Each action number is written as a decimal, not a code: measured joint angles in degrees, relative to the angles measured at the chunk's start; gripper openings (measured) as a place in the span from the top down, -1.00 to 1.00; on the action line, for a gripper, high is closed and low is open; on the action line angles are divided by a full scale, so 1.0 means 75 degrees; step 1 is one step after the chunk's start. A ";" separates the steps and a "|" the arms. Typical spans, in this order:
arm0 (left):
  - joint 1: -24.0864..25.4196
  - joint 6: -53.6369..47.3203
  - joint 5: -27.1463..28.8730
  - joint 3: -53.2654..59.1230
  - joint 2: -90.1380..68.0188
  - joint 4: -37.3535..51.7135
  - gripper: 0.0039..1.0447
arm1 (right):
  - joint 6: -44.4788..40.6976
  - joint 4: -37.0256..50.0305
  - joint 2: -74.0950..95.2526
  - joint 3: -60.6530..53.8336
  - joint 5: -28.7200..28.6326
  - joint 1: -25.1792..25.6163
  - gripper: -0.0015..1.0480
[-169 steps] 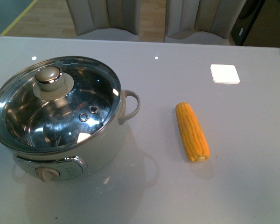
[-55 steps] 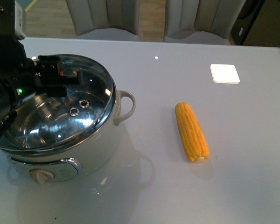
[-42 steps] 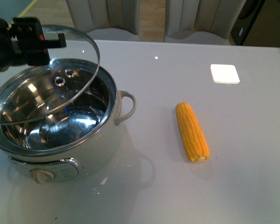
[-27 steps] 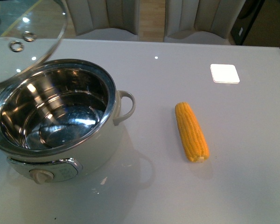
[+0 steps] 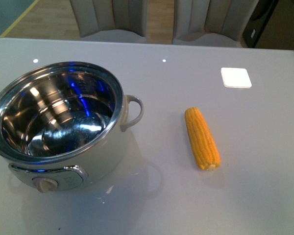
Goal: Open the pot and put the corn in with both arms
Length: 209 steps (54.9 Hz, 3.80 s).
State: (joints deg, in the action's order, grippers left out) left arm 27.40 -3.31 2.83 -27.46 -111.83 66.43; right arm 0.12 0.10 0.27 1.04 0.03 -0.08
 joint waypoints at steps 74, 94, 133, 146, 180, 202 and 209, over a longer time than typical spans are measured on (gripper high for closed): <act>0.0367 0.0187 -0.0825 -0.3675 -0.5444 0.1081 -0.46 | 0.0000 0.0000 0.0000 0.0000 0.0000 0.0000 -0.83; 0.0367 0.0149 -0.0629 -0.3040 -0.3759 0.0839 -0.87 | 0.0000 0.0000 0.0000 0.0000 0.0000 0.0000 -0.83; 0.0338 0.0256 -0.3034 -0.1431 -0.1279 0.1792 0.15 | 0.0000 0.0000 0.0000 0.0000 0.0006 0.0000 -0.83; 0.0294 0.0286 -0.3013 -0.1215 -0.1279 0.1792 0.96 | 0.0000 0.0000 0.0000 -0.0003 0.0000 0.0000 -0.83; -0.2856 0.0420 -0.1131 0.3552 0.7405 -0.1632 0.94 | 0.0003 -0.0015 -0.0015 -0.0003 0.0003 0.0000 -0.83; -0.3634 0.0420 -0.0373 0.3564 1.0742 -0.4762 0.94 | 0.0003 -0.0015 -0.0015 -0.0003 0.0017 0.0000 -0.83; -0.3634 0.0420 -0.0373 0.3564 1.1278 -0.5269 0.94 | 0.0003 -0.0015 -0.0015 -0.0003 0.0017 0.0000 -0.83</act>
State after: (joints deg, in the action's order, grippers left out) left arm 0.14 -0.16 0.03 -0.73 -27.24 26.92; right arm 0.14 -0.01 0.16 1.02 0.16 -0.08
